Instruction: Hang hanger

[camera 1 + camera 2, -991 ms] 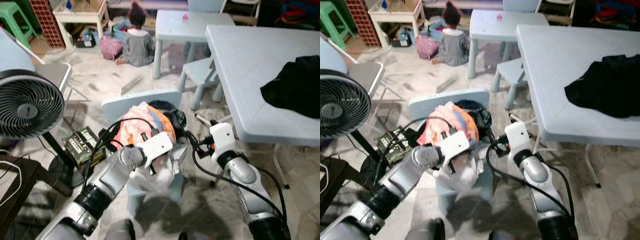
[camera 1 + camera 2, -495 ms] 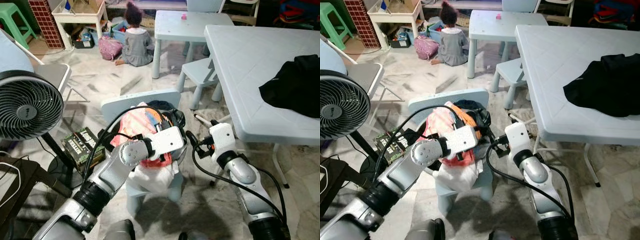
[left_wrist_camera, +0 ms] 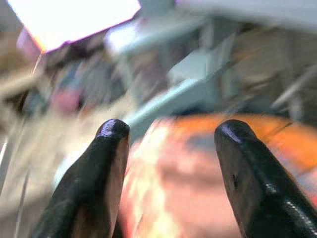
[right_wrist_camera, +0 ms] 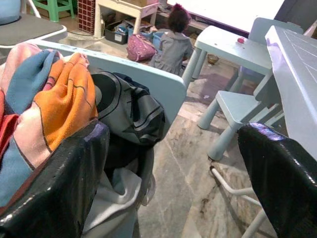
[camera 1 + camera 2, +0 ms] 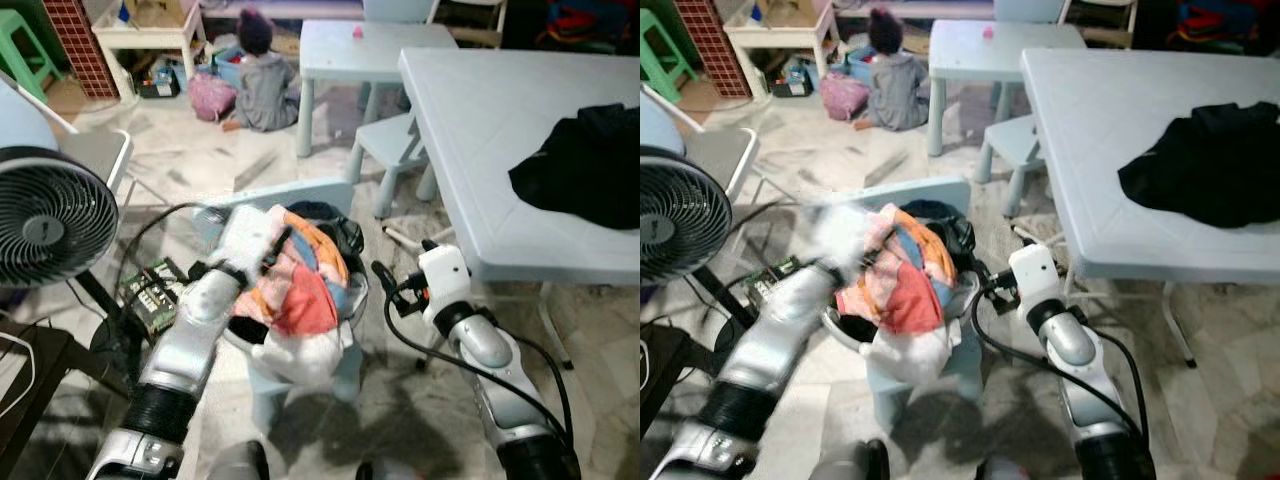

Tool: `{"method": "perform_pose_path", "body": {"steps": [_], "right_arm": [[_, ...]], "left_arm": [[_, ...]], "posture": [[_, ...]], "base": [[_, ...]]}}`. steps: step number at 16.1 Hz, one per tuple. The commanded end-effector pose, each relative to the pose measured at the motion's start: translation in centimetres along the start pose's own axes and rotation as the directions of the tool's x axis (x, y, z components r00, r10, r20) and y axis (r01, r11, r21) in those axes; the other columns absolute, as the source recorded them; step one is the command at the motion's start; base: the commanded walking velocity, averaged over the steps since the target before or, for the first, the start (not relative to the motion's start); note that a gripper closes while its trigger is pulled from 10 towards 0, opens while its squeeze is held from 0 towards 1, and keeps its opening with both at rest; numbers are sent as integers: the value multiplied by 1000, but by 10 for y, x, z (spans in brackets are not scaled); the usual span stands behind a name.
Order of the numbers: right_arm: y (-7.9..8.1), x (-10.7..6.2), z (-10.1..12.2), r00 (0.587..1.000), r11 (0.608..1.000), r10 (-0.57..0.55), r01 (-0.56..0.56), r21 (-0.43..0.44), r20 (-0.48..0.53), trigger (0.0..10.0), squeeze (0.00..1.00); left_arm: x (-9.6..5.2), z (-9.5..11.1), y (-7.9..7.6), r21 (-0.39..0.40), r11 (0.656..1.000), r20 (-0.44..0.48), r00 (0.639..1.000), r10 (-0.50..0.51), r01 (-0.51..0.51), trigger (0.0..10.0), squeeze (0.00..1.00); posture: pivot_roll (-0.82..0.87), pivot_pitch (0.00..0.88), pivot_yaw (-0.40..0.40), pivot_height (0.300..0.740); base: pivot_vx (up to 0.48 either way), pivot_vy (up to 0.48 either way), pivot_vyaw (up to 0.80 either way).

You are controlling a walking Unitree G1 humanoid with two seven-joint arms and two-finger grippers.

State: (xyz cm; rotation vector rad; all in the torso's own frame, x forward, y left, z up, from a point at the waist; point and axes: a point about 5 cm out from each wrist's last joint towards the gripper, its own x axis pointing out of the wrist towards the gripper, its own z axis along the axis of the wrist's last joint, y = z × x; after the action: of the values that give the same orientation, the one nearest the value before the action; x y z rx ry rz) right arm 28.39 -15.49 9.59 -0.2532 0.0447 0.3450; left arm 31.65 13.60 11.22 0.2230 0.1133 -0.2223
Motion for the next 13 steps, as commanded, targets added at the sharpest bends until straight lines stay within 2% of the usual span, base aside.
{"method": "perform_pose_path", "body": {"steps": [1,2,4,5,6,7,9,10,11,12,13], "right_arm": [[-1,-1,4,1000,1000,-4,4,-3,16,10000,0],[-1,-1,4,1000,1000,-4,4,-3,18,10000,0],[-4,-5,5,1000,1000,-1,1,-6,19,10000,0],[-4,-6,5,1000,1000,0,0,-7,19,10000,0],[-5,-11,5,1000,1000,1,-1,-11,13,10000,0],[-6,-12,6,1000,1000,2,-1,-13,11,10000,0],[-8,-18,6,1000,1000,5,-5,-20,2,10000,0],[-9,-20,6,1000,1000,9,-9,-15,-2,10000,0],[-5,-24,7,999,998,54,-54,12,-7,10000,0],[-5,-24,7,999,998,54,-54,12,-7,10000,0],[6,-35,8,988,986,157,-156,53,-10,10000,0]], "left_arm": [[-4,-21,13,-119,988,-120,989,88,-103,10000,1000],[-7,-36,20,-184,970,-200,972,119,-157,10000,1000],[-11,-53,23,-285,931,-292,946,141,-227,10000,1000],[-12,-55,22,-312,919,-307,941,140,-239,10000,1000],[-13,-66,21,-380,883,-377,918,123,-275,10000,1000],[-13,-68,20,-391,878,-395,912,111,-276,10000,1000],[-8,-77,12,-505,819,-448,894,20,-271,10000,1000],[-6,-77,14,-516,807,-452,891,29,-288,10000,1000],[-3,-78,15,-503,819,-451,892,25,-277,10000,1000],[-3,-78,15,-503,819,-451,892,25,-277,10000,1000],[-1,-79,14,-507,821,-450,893,10,-264,10000,1000]], "posture": [[-1,66,-3,740],[-2,67,-5,740],[-16,77,-12,740],[-19,79,-13,740],[-36,90,-17,740],[-39,91,-18,740],[-59,108,-23,740],[-64,110,-24,740],[-75,117,-27,740],[-75,117,-27,740],[-90,130,-32,740]], "base": [[0,0,0],[0,0,0],[0,0,0],[0,0,0],[0,0,0],[0,0,0],[0,0,0],[0,0,0],[0,0,0],[0,0,0],[0,0,0]]}}
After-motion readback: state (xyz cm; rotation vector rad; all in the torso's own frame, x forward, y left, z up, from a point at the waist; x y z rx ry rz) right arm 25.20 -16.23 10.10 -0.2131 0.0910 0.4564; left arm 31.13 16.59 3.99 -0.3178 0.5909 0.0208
